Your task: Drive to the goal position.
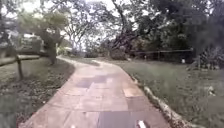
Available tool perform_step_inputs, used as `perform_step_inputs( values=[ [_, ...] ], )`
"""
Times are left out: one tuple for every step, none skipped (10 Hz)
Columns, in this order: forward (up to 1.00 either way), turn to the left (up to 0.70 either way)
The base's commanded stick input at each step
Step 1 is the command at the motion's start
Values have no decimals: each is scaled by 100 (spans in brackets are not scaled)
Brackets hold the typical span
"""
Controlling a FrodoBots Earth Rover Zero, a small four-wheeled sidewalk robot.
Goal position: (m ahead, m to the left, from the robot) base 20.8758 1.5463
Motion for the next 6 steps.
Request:
perform_step_inputs(
  values=[
    [100, 2],
    [100, 2],
    [100, 2],
    [100, 2],
    [100, 2],
    [100, 1]
  ],
)
